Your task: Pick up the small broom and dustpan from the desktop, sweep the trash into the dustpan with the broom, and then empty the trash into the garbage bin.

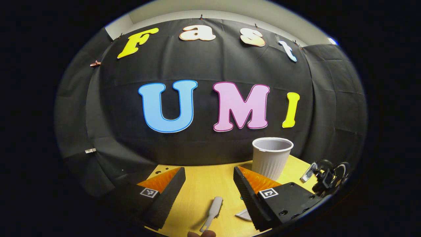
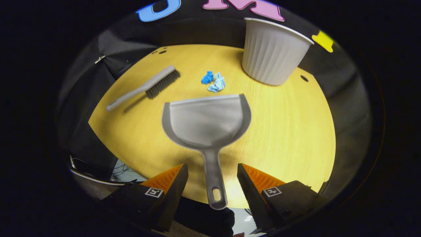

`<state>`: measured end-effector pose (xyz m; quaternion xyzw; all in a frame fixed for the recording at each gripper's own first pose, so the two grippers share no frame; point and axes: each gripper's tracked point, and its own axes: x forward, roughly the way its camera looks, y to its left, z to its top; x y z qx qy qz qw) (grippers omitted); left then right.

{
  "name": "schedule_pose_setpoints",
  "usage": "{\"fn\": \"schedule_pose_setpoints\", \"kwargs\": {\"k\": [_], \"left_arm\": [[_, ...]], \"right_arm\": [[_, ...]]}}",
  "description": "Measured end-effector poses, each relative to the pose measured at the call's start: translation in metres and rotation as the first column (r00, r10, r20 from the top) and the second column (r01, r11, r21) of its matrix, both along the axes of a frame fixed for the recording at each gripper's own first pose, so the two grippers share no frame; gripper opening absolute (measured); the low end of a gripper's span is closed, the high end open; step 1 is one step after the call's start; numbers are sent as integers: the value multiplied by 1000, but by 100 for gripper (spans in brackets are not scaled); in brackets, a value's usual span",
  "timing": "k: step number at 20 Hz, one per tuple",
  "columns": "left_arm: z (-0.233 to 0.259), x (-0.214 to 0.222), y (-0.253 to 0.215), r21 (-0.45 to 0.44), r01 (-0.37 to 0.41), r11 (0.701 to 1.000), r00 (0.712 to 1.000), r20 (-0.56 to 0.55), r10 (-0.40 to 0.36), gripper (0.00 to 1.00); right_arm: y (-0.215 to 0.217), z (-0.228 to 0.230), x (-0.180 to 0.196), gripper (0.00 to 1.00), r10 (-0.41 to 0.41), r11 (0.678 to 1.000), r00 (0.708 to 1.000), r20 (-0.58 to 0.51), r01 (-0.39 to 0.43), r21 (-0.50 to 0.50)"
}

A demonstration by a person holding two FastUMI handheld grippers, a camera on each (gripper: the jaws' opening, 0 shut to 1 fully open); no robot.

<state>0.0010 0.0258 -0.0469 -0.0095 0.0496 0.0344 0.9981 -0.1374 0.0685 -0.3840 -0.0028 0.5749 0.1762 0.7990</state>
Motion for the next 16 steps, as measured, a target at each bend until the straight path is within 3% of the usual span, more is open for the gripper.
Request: {"fn": "schedule_pose_setpoints", "kwargs": {"k": [9,16], "left_arm": [[-17,-6,16,-8,-34,999,999,-35,34,95],[-19,-7,24,-22,-48,999,998,-38,47,95]], "right_arm": [[18,-55,15,83,45,997,995,-84,-50,-58],[21,-60,23,76,54,995,983,-176,-67,-69]]}}
